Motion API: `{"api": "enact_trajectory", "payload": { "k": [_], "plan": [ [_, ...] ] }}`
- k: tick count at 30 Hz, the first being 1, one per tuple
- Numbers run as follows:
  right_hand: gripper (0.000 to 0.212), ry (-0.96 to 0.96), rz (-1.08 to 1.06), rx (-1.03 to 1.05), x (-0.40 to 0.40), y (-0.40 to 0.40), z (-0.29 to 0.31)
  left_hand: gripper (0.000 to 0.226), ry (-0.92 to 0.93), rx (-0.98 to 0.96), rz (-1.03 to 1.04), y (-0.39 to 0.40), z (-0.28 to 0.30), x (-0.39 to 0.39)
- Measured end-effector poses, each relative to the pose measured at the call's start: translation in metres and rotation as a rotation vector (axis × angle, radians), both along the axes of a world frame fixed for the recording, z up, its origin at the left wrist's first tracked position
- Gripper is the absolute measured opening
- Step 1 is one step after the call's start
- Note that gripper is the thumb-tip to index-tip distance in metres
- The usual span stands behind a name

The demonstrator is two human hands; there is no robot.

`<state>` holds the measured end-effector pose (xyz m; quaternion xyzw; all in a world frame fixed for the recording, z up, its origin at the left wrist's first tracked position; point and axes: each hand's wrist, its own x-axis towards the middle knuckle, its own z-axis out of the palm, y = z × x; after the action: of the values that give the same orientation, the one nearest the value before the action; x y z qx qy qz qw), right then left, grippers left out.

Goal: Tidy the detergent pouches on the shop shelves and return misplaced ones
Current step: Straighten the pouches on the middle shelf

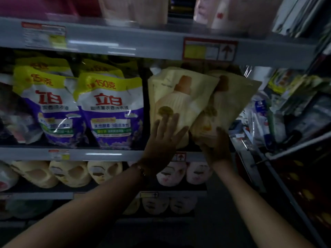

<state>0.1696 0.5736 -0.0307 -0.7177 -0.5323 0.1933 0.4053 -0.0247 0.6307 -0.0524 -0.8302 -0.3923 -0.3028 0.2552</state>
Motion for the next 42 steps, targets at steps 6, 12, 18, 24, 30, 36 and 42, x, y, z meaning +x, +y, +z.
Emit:
{"api": "enact_trajectory", "payload": {
  "k": [6,12,18,24,30,36,42],
  "plan": [
    [0.07,0.283,0.089,0.119,0.016,0.016,-0.005,0.061,0.024,0.039,0.084,0.022,-0.007,0.003],
    [0.086,0.387,0.068,0.155,0.016,0.026,-0.006,0.075,0.029,-0.099,0.19,0.019,-0.006,0.005],
    [0.025,0.108,0.039,0.135,-0.005,0.015,-0.003,0.067,0.091,-0.165,0.165,0.011,0.003,-0.006],
    [0.028,0.365,0.289,0.016,-0.04,0.049,-0.015,0.053,-0.012,-0.179,0.0,0.003,0.058,0.013],
    [0.018,0.301,0.071,0.008,-0.048,0.064,-0.031,0.063,-0.011,-0.092,0.041,0.026,0.124,0.031],
    [0.018,0.101,0.087,0.084,-0.042,0.062,-0.032,0.053,-0.113,-0.134,0.057,0.038,0.147,0.032],
    [0.02,-0.045,0.057,0.181,-0.044,0.058,-0.037,0.021,-0.251,-0.073,-0.005,0.04,0.157,0.027]
  ]
}}
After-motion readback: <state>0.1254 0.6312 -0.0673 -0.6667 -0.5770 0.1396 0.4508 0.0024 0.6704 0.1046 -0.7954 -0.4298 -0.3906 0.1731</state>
